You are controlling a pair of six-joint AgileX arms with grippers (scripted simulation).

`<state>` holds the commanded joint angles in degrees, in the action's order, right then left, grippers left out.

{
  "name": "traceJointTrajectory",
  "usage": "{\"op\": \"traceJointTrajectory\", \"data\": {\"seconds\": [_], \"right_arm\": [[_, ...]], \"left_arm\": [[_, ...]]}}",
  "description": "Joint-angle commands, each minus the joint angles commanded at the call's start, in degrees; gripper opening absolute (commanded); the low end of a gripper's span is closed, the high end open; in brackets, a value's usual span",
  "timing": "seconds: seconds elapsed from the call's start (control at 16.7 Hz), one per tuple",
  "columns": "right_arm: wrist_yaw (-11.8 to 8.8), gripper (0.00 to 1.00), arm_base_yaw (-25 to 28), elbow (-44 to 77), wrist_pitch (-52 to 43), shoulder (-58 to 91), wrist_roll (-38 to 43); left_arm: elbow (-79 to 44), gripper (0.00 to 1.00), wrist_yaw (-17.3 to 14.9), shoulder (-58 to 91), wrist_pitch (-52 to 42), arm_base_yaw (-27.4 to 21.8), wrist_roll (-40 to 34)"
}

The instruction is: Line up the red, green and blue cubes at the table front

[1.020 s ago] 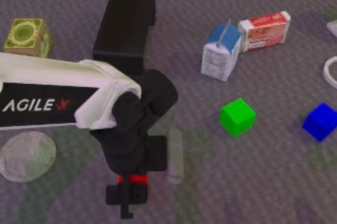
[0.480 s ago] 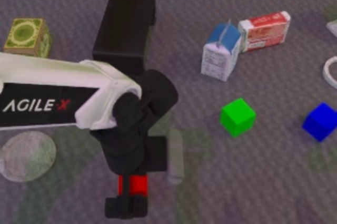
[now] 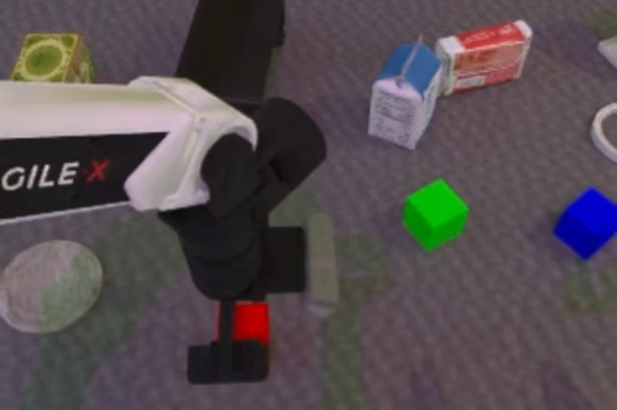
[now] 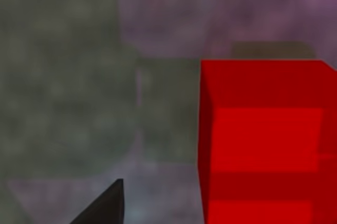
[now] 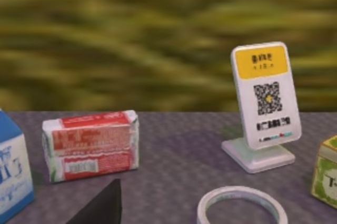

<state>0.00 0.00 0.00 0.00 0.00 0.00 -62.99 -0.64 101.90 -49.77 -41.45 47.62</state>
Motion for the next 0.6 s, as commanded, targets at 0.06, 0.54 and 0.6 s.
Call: {"op": "traceJointTrajectory", "data": {"seconds": [0.06,0.54,0.6], "right_arm": [[0.0,1.0,0.0,0.0,0.0,0.0,0.0],[0.0,1.0,0.0,0.0,0.0,0.0,0.0],[0.0,1.0,0.0,0.0,0.0,0.0,0.0]], "left_arm": [[-1.3,1.0,0.0,-0.9,-2.8,0.1,0.1],[-4.8,1.0,0.0,-3.8,-8.9,0.3,0.1],[-4.8,1.0,0.0,-3.8,-8.9,0.3,0.1]]}}
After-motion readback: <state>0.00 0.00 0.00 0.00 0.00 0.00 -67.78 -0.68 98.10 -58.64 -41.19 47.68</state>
